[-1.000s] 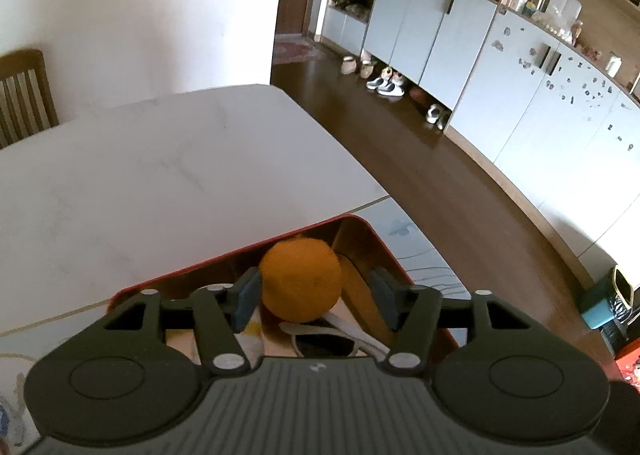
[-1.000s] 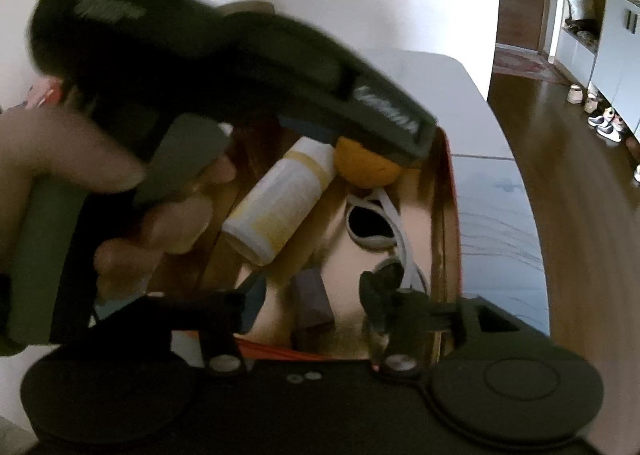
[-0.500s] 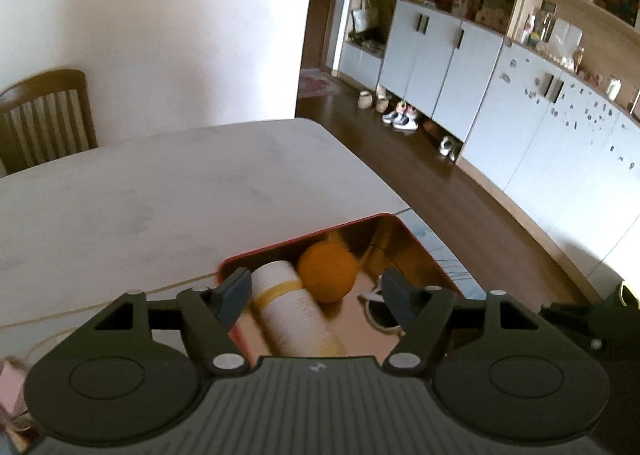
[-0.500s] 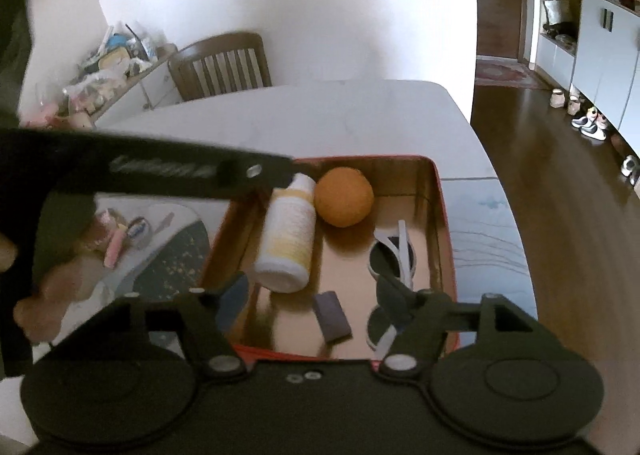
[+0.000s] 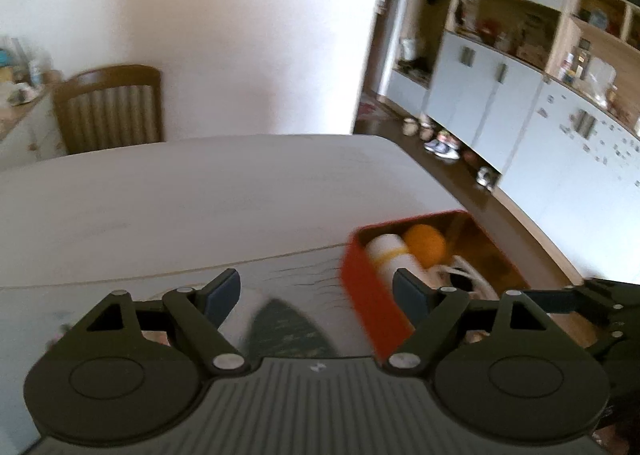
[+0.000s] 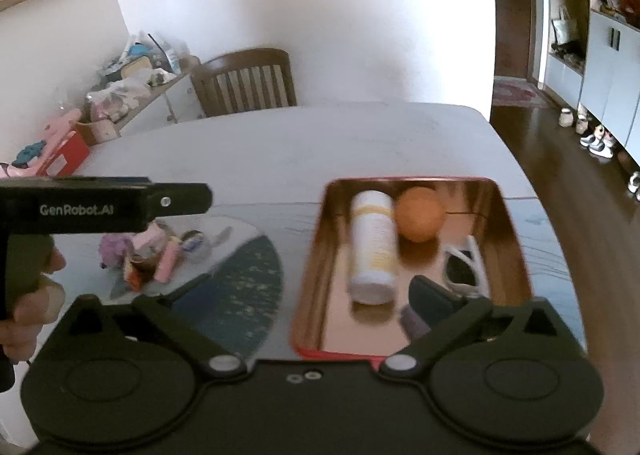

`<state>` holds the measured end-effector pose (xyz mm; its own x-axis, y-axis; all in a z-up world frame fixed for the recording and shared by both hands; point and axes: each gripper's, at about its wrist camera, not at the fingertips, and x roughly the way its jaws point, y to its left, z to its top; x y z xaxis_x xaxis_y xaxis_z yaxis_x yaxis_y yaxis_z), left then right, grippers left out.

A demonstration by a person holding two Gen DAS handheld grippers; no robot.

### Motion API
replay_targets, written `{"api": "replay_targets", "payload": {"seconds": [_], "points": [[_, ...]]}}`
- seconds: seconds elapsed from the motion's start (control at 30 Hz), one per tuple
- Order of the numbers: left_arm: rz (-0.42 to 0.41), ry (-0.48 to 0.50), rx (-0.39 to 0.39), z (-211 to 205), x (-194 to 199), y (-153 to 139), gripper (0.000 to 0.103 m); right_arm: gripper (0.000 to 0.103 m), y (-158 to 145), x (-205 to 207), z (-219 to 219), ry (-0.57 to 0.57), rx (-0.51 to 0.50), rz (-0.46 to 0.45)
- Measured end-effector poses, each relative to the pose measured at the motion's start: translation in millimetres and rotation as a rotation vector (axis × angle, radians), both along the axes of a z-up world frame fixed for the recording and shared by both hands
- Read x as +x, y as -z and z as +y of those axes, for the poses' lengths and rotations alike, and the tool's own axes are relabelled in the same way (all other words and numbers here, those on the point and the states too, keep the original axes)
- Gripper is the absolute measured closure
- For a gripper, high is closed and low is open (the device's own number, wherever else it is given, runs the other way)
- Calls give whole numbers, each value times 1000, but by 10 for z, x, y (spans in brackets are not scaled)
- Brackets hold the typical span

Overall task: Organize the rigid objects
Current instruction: 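Open both tools to drop the orange and eraser into the box, then move the left tool to the purple toy and close on it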

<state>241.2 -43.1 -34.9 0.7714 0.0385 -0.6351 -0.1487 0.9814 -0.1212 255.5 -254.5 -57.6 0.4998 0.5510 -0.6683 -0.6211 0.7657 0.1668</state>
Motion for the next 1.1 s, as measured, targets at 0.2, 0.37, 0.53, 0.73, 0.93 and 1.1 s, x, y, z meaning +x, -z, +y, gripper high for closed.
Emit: {"api": "replay_targets", "payload": {"seconds": [0.2, 0.37, 0.53, 0.73, 0.93, 1.1], "points": [[-21, -54, 53, 377, -354, 22, 19, 0, -1, -197, 338, -14, -7, -9], [-10, -91, 65, 750, -598, 96, 19, 0, 29, -328, 596, -19, -16, -3], [29, -139, 26, 1192, -794, 275, 19, 0, 80, -444, 854, -21, -35, -3], [62, -169, 5, 1555, -910, 459, 19, 0, 140, -561, 1161, -47, -61, 2], [79, -159, -7, 1791, -932, 629, 19, 4, 224, -684, 1507, -113, -103, -7], [88, -127, -28, 1834, -876, 750, 19, 14, 377, -781, 1802, -194, -154, -24]]}}
